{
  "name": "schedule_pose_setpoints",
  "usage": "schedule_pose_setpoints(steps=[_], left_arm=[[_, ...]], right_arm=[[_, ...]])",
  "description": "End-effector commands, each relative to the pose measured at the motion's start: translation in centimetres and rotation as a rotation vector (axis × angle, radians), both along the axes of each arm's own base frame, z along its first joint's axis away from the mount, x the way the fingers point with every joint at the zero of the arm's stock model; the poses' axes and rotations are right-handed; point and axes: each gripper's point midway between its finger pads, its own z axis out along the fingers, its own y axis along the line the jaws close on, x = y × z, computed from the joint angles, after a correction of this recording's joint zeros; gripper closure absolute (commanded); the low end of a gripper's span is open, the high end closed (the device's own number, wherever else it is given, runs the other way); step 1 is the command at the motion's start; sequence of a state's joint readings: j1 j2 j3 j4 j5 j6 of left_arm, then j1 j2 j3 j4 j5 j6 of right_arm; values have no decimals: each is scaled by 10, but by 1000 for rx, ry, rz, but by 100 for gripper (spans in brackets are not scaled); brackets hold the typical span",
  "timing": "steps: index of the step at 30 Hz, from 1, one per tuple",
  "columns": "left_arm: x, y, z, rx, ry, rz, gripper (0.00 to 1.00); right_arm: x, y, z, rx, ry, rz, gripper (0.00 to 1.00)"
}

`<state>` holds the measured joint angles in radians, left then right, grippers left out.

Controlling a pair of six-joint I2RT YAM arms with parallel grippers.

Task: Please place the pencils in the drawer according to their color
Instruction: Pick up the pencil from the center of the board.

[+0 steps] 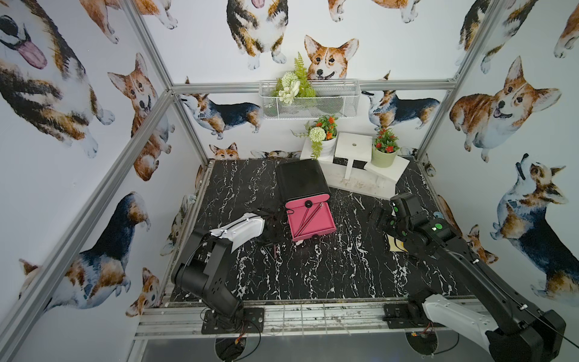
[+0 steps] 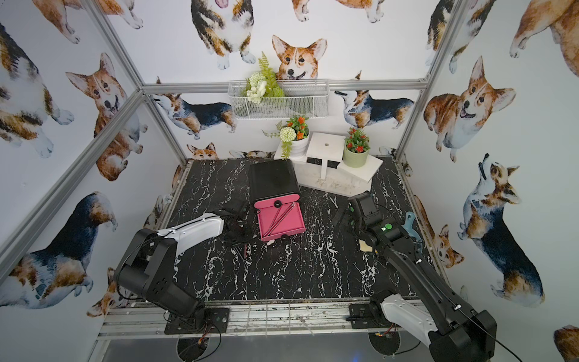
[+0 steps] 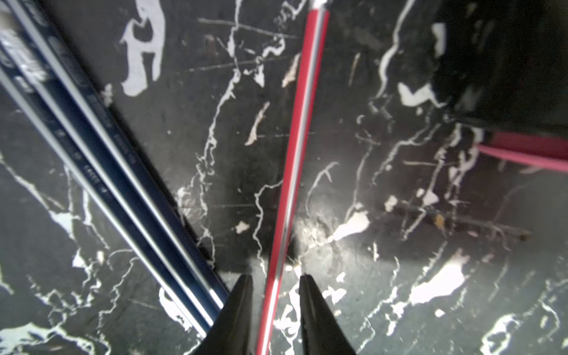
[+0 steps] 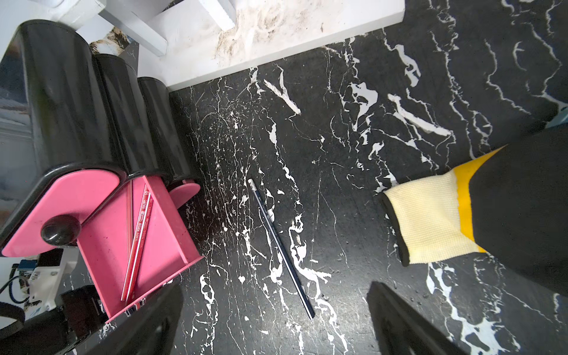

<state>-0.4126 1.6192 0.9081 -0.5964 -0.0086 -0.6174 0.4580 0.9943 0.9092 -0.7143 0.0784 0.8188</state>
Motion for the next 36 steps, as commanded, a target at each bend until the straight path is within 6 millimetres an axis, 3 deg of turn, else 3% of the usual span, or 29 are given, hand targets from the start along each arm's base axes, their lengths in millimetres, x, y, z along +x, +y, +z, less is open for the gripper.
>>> schedule_pose_setpoints(steps=[1, 11, 22, 30, 36], left_arm=[[-2, 0, -2, 5, 25, -20, 71], [-13, 7, -16, 57, 133, -28, 74], [-18, 24, -25, 118, 213, -20, 100], [-14, 24, -24, 120, 197, -26, 100], [-4, 24, -5, 111, 117, -30, 100]], right_arm=[[1, -3, 2, -6, -7, -16, 0], [4, -1, 7, 6, -25, -20, 0], [5, -5, 12, -1, -49, -33, 0], [4, -7, 15, -5, -59, -34, 0], [3, -7, 15, -6, -60, -32, 0]])
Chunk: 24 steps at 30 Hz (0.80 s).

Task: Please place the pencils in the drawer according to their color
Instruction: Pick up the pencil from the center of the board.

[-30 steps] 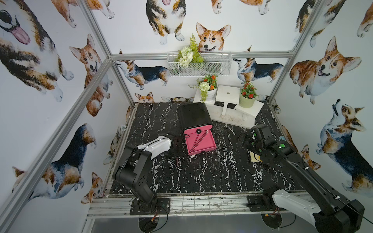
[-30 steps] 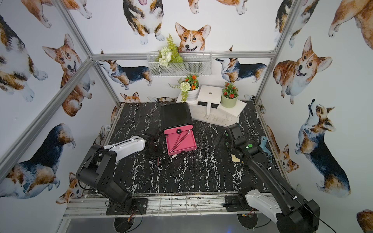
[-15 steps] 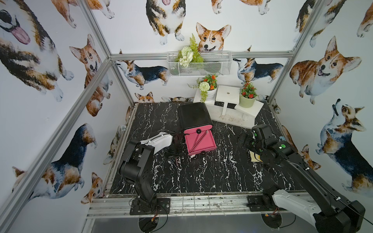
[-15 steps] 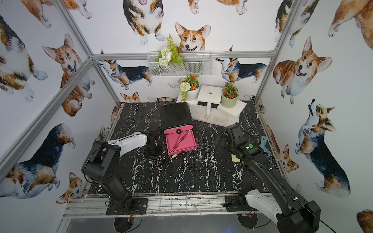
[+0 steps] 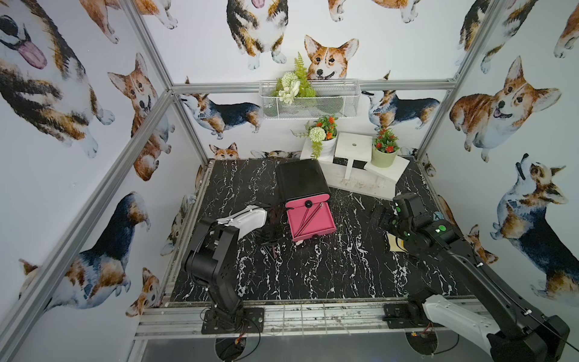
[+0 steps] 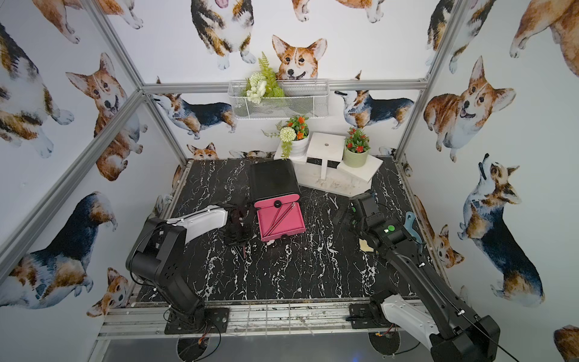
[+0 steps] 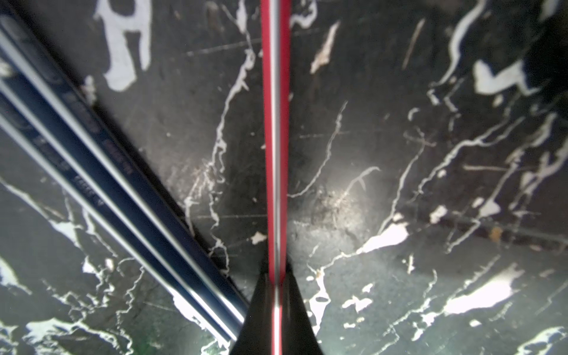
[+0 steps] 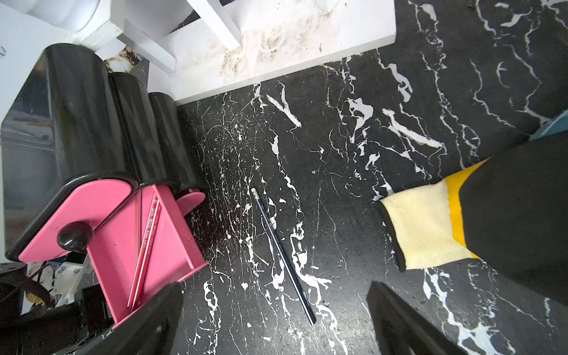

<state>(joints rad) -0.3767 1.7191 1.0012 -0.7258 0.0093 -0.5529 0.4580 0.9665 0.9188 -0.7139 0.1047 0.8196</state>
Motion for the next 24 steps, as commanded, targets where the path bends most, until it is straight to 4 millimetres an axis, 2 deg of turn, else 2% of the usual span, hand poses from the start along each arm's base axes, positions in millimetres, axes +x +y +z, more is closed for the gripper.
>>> schedule_pose_setpoints(steps=[1, 3, 14, 19, 24], left_arm=[[3, 14, 8, 63, -33, -6, 100], [7, 14, 15, 62, -61, -13, 100], [17, 16, 88, 42, -242, -76, 100], [9, 11, 135, -3, -335, -195, 100], [-7, -7, 181, -31, -441, -398, 100]], right_arm=[[2, -3, 4, -3, -20, -15, 0], [2, -2, 5, 0, -24, -12, 0], [-1, -6, 8, -8, -35, -16, 0], [-2, -6, 7, -4, -34, -19, 0], [1, -3, 7, 6, -38, -15, 0]])
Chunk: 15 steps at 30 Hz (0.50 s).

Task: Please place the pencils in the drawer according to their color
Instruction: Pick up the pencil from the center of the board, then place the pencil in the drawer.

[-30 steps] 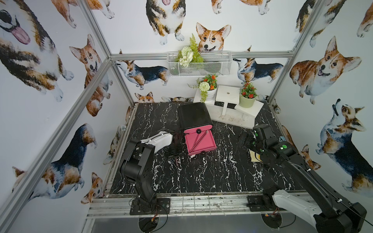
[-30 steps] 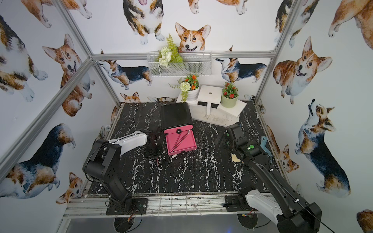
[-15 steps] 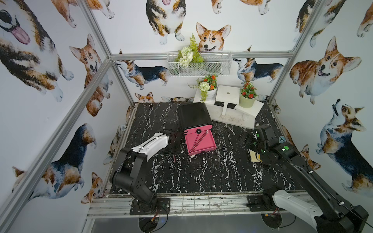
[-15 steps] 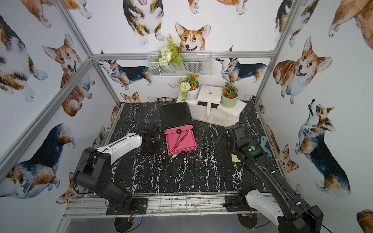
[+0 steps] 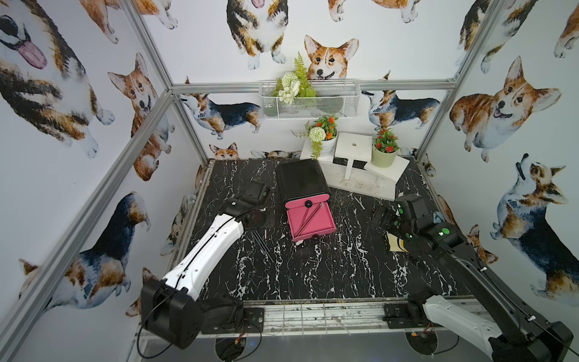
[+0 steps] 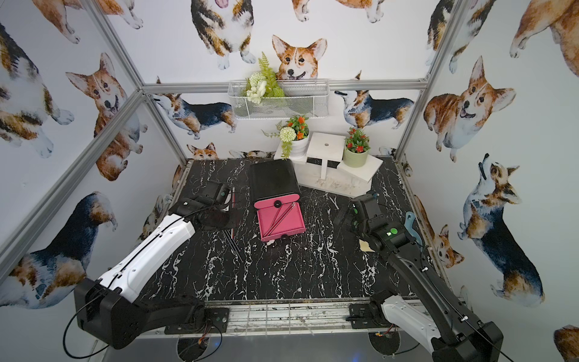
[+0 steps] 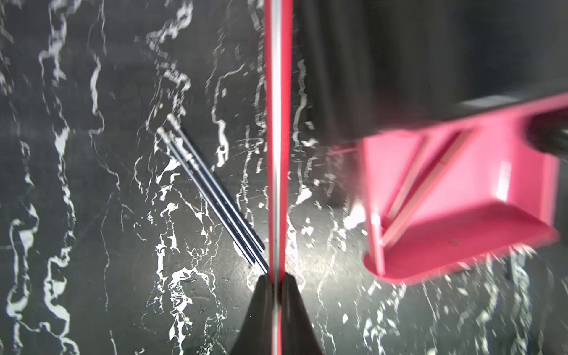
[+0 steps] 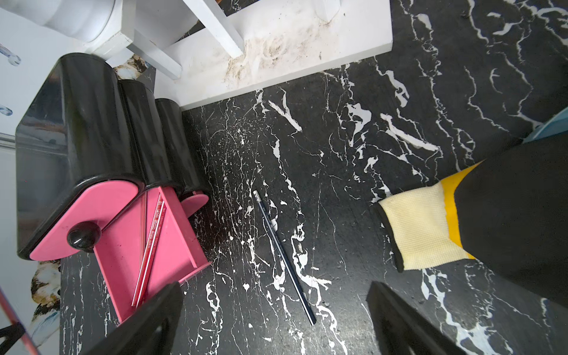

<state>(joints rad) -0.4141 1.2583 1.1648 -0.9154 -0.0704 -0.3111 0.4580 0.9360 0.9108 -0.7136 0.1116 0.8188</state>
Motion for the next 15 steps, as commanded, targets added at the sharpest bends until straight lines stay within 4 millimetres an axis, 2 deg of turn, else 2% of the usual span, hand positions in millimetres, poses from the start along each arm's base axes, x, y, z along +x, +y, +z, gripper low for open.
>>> schedule_pose_setpoints(steps=[1, 4, 7, 12, 15], left_arm=[[-18, -13, 18, 42, -23, -179, 100], [-21, -32, 36, 41, -71, -270, 100], [-22, -56, 45, 36, -91, -351, 100], [-26, -95, 45, 69, -84, -502, 100], [-27, -110, 36, 110, -52, -577, 100]], right_arm=[[4, 0, 3, 3, -17, -9, 0], [4, 0, 4, 3, -18, -10, 0], [3, -2, 2, -6, -12, -15, 0], [-2, -9, -3, -30, 5, -36, 0], [-3, -11, -4, -30, 6, -44, 1]])
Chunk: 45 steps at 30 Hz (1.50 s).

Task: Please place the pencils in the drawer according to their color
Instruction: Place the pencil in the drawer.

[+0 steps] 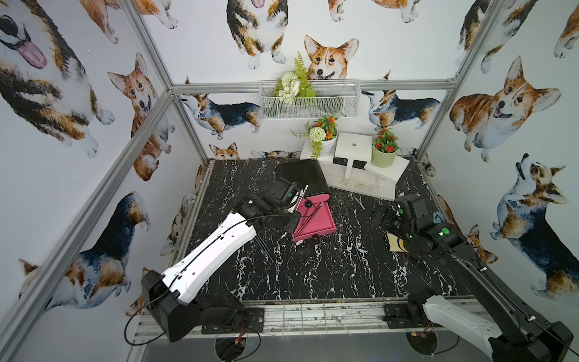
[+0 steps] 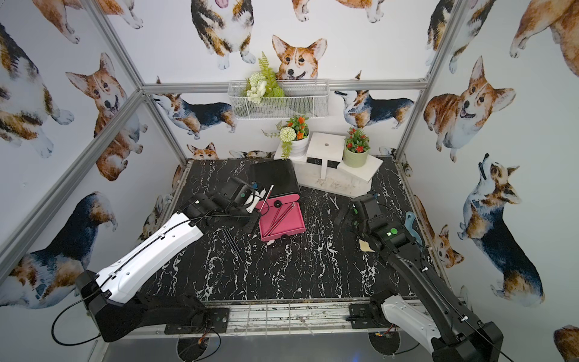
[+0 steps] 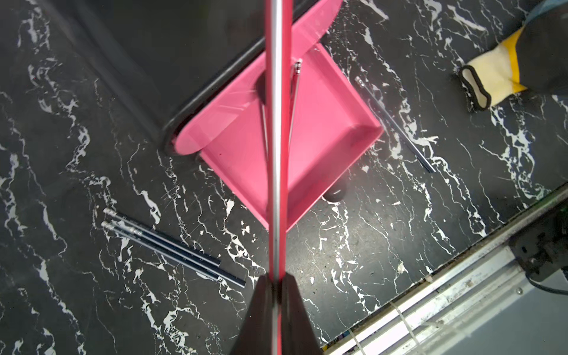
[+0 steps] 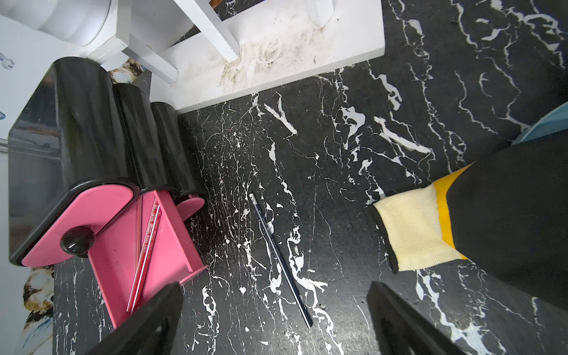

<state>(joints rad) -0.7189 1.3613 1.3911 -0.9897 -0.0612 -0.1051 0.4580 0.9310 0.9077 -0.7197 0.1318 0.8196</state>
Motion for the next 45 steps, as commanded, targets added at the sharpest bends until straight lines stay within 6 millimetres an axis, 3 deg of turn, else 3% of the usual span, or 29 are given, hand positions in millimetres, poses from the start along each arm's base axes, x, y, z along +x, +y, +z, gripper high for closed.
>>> schedule_pose_setpoints(steps=[1, 8, 16, 28, 35, 45], left_arm=[[-4, -13, -11, 79, 22, -103, 100], [-18, -31, -36, 144, 131, -236, 100], [-34, -32, -60, 200, 301, -273, 100], [-14, -27, -84, 337, 320, -253, 100], [3, -18, -86, 358, 328, -179, 100], [22, -20, -90, 396, 323, -164, 100]], right_arm=[[-3, -7, -3, -16, 6, -31, 0], [-5, -10, -3, -16, 2, -41, 0], [-5, -9, -2, -7, -2, -43, 0], [-3, -8, 0, 7, -11, -46, 0], [-3, -6, -1, 16, -13, -42, 0], [-2, -7, 0, 16, -24, -45, 0]])
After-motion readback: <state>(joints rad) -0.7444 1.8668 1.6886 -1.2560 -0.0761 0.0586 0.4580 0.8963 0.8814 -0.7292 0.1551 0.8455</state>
